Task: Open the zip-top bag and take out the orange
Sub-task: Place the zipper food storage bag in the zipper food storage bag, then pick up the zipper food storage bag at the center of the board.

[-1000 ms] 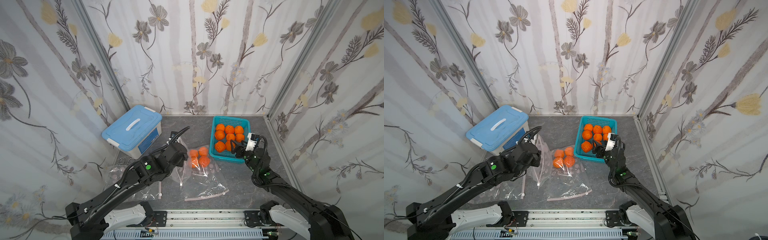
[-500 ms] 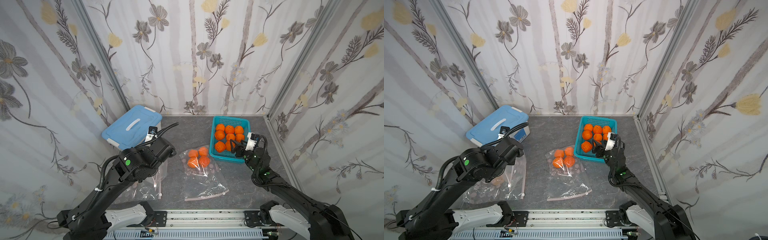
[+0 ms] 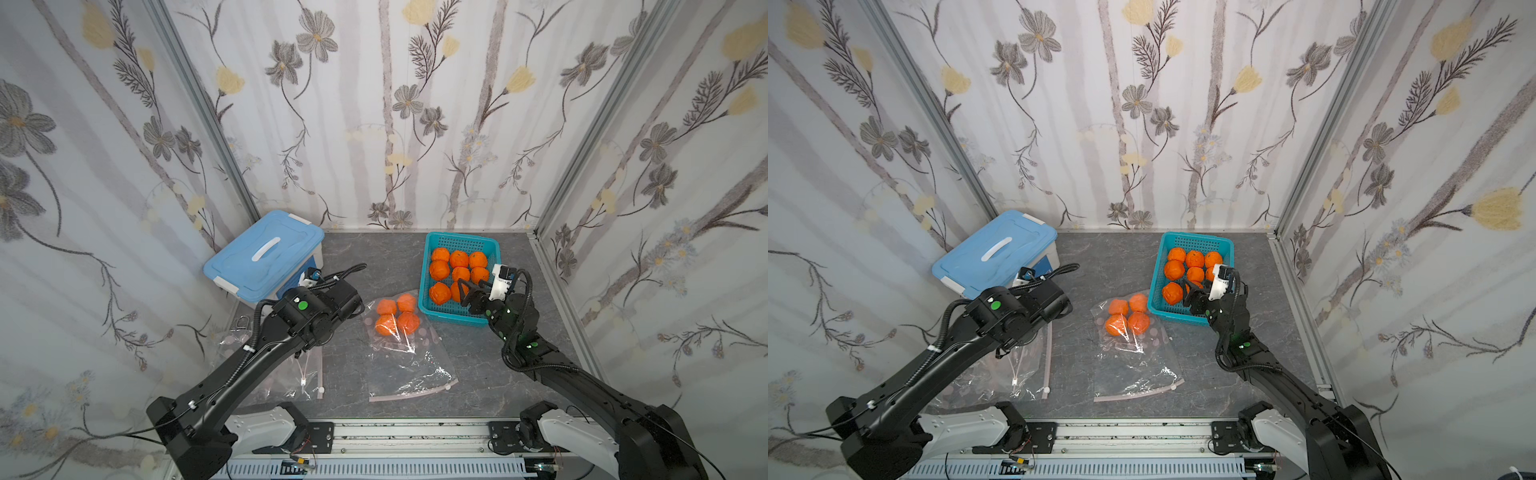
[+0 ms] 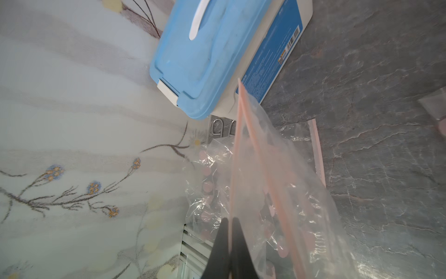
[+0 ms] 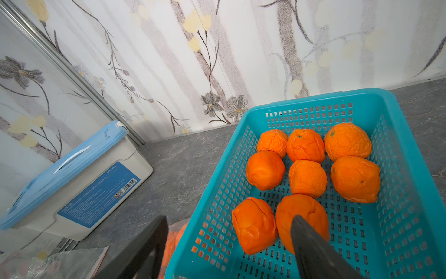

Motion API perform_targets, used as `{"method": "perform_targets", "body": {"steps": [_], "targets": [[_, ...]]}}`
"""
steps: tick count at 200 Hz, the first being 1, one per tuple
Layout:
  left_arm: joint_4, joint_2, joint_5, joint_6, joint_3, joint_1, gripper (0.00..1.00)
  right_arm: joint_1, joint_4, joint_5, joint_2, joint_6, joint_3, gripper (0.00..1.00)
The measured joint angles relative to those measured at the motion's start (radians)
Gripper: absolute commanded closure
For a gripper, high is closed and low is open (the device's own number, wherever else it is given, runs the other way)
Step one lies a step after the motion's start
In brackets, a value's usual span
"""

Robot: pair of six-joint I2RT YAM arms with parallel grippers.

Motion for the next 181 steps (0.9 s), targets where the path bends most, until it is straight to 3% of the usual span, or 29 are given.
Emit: {"method": "perform_targets", "body": {"steps": [12,23,44,66,84,121,157,181], "targets": [[0.058,0.030,0.025,0.027,-0.037,0.052,0.98,0.001,0.000,-0.002,0.000,0.000,0.001,0.19],[0.112,0.074,0.040,0.051,-0.060,0.092,0.91,0.001,0.000,-0.002,0.000,0.000,0.002,0.19],[0.217,0.148,0.060,0.092,-0.080,0.132,0.59,0.001,0.000,-0.006,0.000,0.000,0.003,0.19],[0.316,0.201,0.089,0.117,-0.093,0.166,0.31,0.000,0.000,-0.016,0.000,0.000,0.003,0.19],[0.380,0.204,0.132,0.137,-0.099,0.172,0.19,0.000,-0.006,-0.017,-0.002,0.000,0.006,0.19],[0.491,0.056,0.280,0.176,-0.117,0.184,0.11,0.000,-0.040,-0.054,-0.016,-0.005,0.042,0.18],[0.536,-0.130,0.419,0.206,-0.121,0.190,0.15,-0.001,-0.190,-0.107,-0.059,-0.011,0.117,0.21],[0.615,-0.231,0.612,0.216,-0.184,0.190,0.18,-0.001,-0.355,-0.200,-0.131,-0.010,0.125,0.23]]}}
